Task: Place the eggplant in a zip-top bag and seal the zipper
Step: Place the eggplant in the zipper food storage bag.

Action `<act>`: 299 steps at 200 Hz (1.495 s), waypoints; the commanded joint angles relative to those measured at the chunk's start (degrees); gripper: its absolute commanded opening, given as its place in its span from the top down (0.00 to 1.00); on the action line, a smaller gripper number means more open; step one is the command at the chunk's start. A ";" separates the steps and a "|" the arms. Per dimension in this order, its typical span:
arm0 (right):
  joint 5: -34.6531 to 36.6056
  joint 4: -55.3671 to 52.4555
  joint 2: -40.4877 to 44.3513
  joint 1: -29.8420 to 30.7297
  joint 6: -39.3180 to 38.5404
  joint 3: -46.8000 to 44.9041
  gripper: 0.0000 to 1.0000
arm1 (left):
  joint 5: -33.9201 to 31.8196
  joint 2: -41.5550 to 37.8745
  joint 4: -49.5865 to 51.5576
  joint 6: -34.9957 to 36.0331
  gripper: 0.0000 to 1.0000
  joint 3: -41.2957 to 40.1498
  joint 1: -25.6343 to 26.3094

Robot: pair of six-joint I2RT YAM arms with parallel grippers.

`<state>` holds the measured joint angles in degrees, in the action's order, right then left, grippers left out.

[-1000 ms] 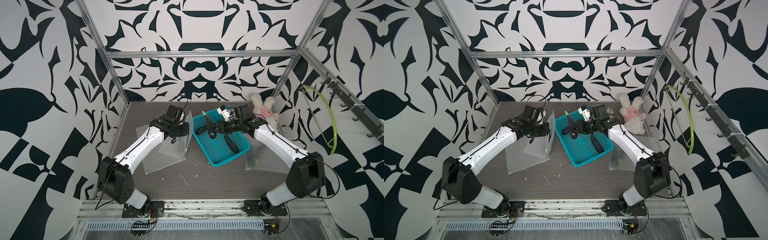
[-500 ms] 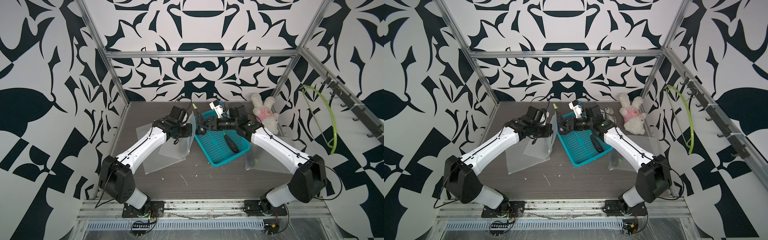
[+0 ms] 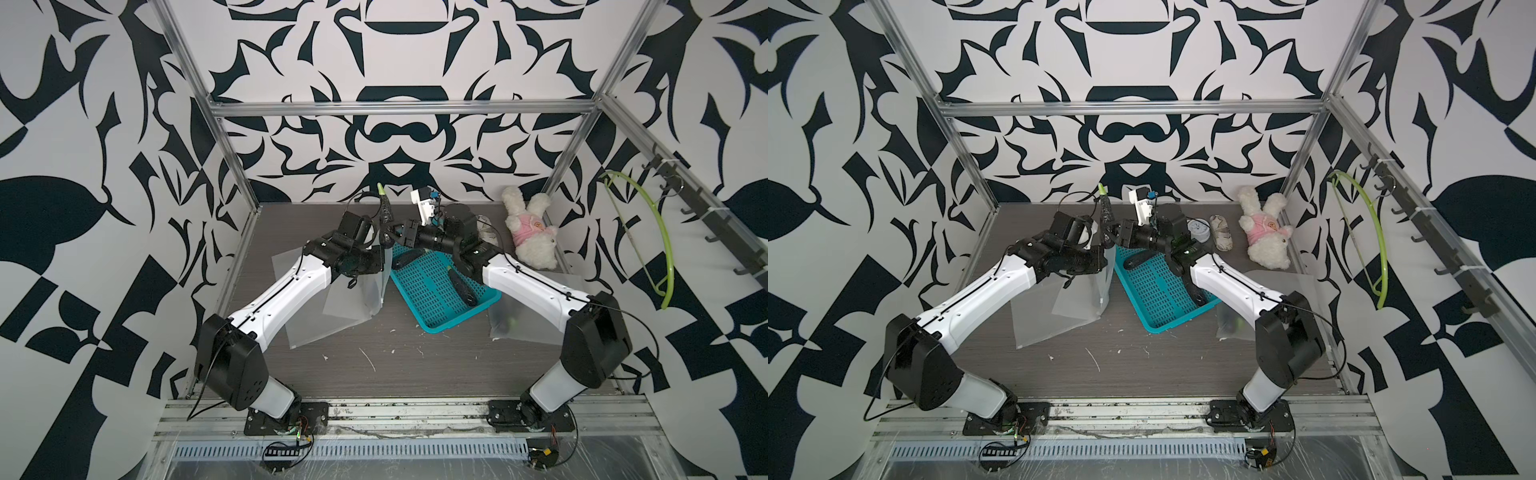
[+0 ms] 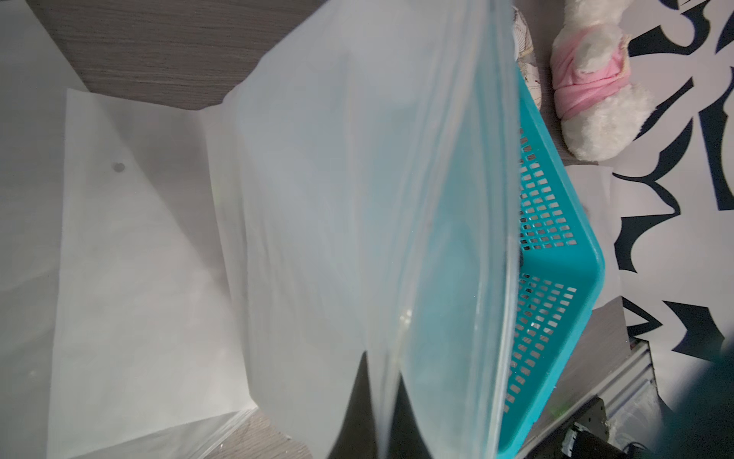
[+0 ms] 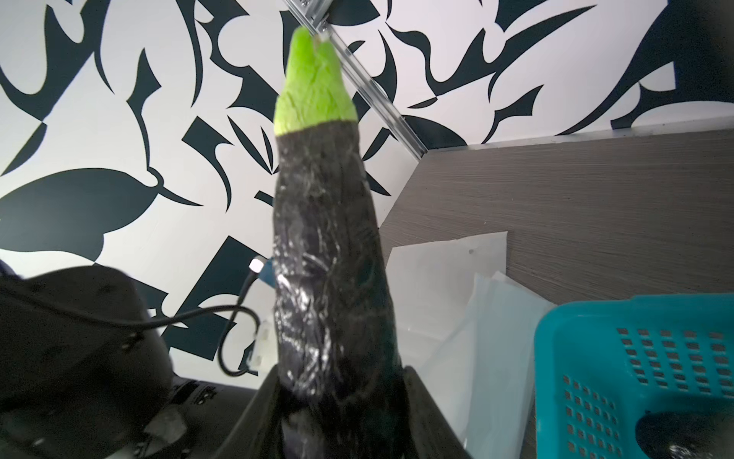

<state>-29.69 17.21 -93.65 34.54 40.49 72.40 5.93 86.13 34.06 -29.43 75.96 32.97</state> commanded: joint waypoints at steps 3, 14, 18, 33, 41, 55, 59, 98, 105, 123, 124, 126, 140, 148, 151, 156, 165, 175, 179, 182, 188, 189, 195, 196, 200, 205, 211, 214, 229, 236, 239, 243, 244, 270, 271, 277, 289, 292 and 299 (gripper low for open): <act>2.52 6.62 -0.02 1.31 -1.28 -1.98 0.60 | 1.80 -2.62 -1.11 -0.45 1.00 0.03 -0.35; 3.52 7.54 -0.48 1.50 -1.21 -2.81 0.60 | 2.29 -3.23 -1.54 -0.67 1.00 -0.61 -0.67; 3.85 7.50 -0.61 1.55 -1.41 -3.00 0.60 | 2.54 -3.32 -1.82 -0.83 1.00 -0.85 -0.99; 5.09 7.78 -0.51 1.64 -2.04 -4.02 0.60 | 3.10 -4.23 -2.37 -1.46 1.00 -1.66 -1.93; 6.01 7.92 -0.12 1.80 -2.91 -4.73 0.60 | 3.16 -4.70 -2.34 -1.76 1.00 -1.95 -2.47; 7.64 8.14 0.63 2.31 -5.29 -5.74 0.60 | 3.55 -5.30 -2.42 -2.44 1.00 -2.31 -3.42; 7.99 8.09 0.66 2.49 -5.92 -5.89 0.60 | 3.75 -5.40 -2.42 -2.68 1.00 -2.38 -3.58; 7.98 11.59 0.69 4.96 -10.36 -8.64 0.59 | 6.28 -4.58 -1.41 -4.22 1.00 -0.85 -4.98; 8.22 12.75 1.15 5.41 -10.96 -9.59 0.59 | 6.16 -4.48 -0.97 -4.52 1.00 -0.48 -5.11; 9.02 13.04 2.29 5.90 -12.37 -11.15 0.58 | 5.48 -4.69 -0.15 -5.37 1.00 0.03 -5.97; 9.03 13.03 2.35 5.98 -12.45 -11.19 0.58 | 5.44 -4.72 -0.10 -5.41 1.00 0.05 -5.98; 8.99 12.98 2.47 6.04 -12.56 -11.35 0.57 | 5.30 -4.73 -0.02 -5.52 1.00 0.06 -6.05; 9.08 11.92 2.81 6.14 -12.87 -11.49 0.54 | 5.45 -5.01 -0.04 -6.47 1.00 0.06 -6.64; 8.96 11.56 2.70 6.23 -12.97 -11.37 0.51 | 6.62 -4.77 -0.64 -6.77 1.00 0.06 -6.81; 8.91 11.42 2.64 6.24 -12.97 -11.21 0.51 | 7.16 -4.65 -0.75 -6.86 1.00 0.13 -6.81; 9.00 11.13 2.59 6.24 -12.90 -11.07 0.50 | 7.78 -4.41 -1.02 -6.99 1.00 0.23 -6.82; 9.21 11.23 2.49 6.31 -12.72 -11.06 0.49 | 8.68 -3.92 -1.10 -7.13 1.00 0.48 -6.79; 9.30 11.98 2.65 6.30 -12.23 -11.22 0.47 | 8.84 -3.77 -0.91 -7.13 1.00 0.54 -6.80; 9.26 12.15 2.75 6.32 -12.19 -11.23 0.46 | 8.75 -3.82 -0.89 -7.13 1.00 0.46 -6.79; 9.18 12.22 2.82 6.32 -12.19 -11.15 0.45 | 8.67 -3.90 -0.90 -7.13 1.00 0.38 -6.85; 8.89 12.14 3.06 6.32 -12.27 -11.01 0.44 | 8.49 -4.03 -0.89 -7.13 1.00 0.24 -6.81; 8.83 12.05 3.09 6.32 -12.32 -10.99 0.44 | 8.44 -4.12 -0.91 -7.13 1.00 0.24 -6.80; 8.57 11.69 3.48 6.32 -12.66 -10.80 0.43 | 8.24 -4.21 -0.78 -7.05 1.00 0.16 -6.80; 8.54 11.61 3.56 6.28 -12.69 -10.75 0.43 | 8.14 -4.25 -0.81 -7.05 1.00 0.15 -6.83; 8.58 11.10 3.82 6.32 -13.06 -10.56 0.42 | 8.15 -4.36 -0.69 -6.96 1.00 0.11 -6.79; 8.54 10.26 4.19 6.26 -13.63 -10.25 0.41 | 8.05 -4.43 -0.64 -6.79 1.00 0.06 -6.78; 8.43 9.24 4.65 6.27 -14.29 -9.89 0.40 | 7.91 -4.52 -0.51 -6.62 1.00 -0.02 -6.83; 8.42 8.83 4.96 6.24 -14.64 -9.79 0.39 | 7.87 -4.56 -0.40 -6.54 1.00 -0.03 -6.79; 8.76 6.58 6.24 6.24 -16.30 -8.88 0.38 | 7.44 -4.78 -0.41 -6.04 1.00 -0.46 -6.78; 8.86 5.66 6.68 6.24 -17.07 -8.54 0.37 | 7.34 -4.89 -0.49 -5.78 1.00 -0.63 -6.82; 8.86 5.33 6.84 6.24 -17.47 -8.37 0.38 | 7.41 -4.91 -0.57 -5.67 1.00 -0.72 -6.85; 8.86 4.92 6.97 6.24 -17.84 -8.14 0.38 | 7.45 -5.01 -0.66 -5.44 1.00 -0.89 -6.83; 8.91 4.75 6.98 6.24 -17.92 -8.10 0.38 | 7.52 -5.01 -0.75 -5.41 1.00 -0.90 -6.80; 9.42 0.76 6.34 6.24 -18.91 -6.03 0.44 | 7.65 -5.18 -1.14 -4.55 1.00 -0.99 -6.78; 9.45 0.65 6.31 6.24 -18.89 -5.95 0.45 | 7.67 -5.18 -1.12 -4.52 1.00 -0.99 -6.78; 9.56 -0.18 5.96 6.24 -18.70 -5.49 0.47 | 7.69 -5.18 -1.13 -4.35 1.00 -0.95 -6.79; 9.16 -1.67 5.11 6.24 -18.61 -4.52 0.51 | 7.65 -5.18 -0.91 -4.24 1.00 -0.82 -6.82; 8.97 -2.00 4.93 6.24 -18.53 -4.28 0.52 | 7.61 -5.18 -0.83 -4.23 1.00 -0.82 -6.81; 8.68 -2.89 4.51 6.24 -18.52 -3.74 0.54 | 7.52 -5.22 -0.71 -4.19 1.00 -0.80 -6.78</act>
<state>-20.71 17.67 -88.49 40.60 22.98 65.39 13.08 82.08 33.63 -34.98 74.61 26.35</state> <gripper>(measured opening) 0.485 0.041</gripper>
